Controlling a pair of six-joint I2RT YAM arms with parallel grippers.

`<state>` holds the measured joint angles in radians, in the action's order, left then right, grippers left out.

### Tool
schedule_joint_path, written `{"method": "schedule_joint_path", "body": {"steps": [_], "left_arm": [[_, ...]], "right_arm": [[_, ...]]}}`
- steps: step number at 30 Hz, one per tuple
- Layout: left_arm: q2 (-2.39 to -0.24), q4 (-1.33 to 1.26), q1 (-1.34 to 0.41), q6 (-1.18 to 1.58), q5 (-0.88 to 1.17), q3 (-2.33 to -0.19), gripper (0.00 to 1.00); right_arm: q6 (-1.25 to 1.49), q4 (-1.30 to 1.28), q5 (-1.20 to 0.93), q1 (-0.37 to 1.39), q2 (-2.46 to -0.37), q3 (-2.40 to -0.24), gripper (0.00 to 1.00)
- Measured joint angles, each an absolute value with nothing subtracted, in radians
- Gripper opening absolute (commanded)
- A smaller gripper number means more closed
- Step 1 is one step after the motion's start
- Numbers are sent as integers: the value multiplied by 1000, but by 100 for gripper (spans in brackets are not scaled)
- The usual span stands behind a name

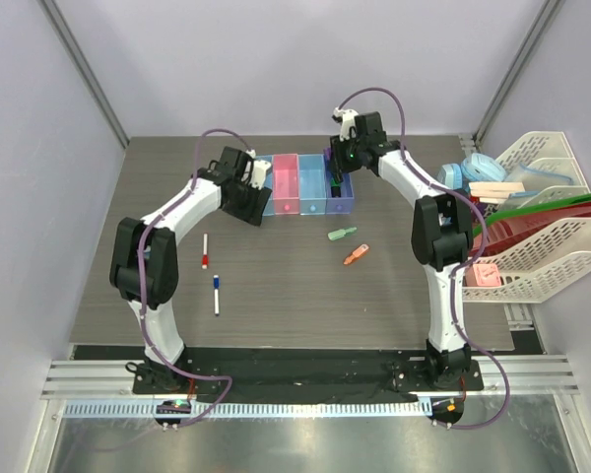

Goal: Sort the stationery into containers
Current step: Place the pen in the storage box.

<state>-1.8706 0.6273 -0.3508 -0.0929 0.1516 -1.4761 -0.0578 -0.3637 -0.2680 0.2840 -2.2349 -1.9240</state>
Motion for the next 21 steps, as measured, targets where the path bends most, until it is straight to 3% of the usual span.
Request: {"method": "schedule_joint_path", "body": {"steps": [3,7,15,21], "left_arm": [[-1871,655,-350,-105,142,-1449,61],[-1869,663,-350,-112,144,-1449,61],[-1854,670,-361,-117,210,-1455,57],[-1853,655,-498,-149,208,-1459,57]], "right_arm": [[-59,-360,-272,284,-2239,-1901,55],[-73,-360,-273,284,-2239,-1868,69],[-80,-348,-270,284,-2211,-1848,72],[-78,-377,-241,284,-2030,-1730,72]]}}
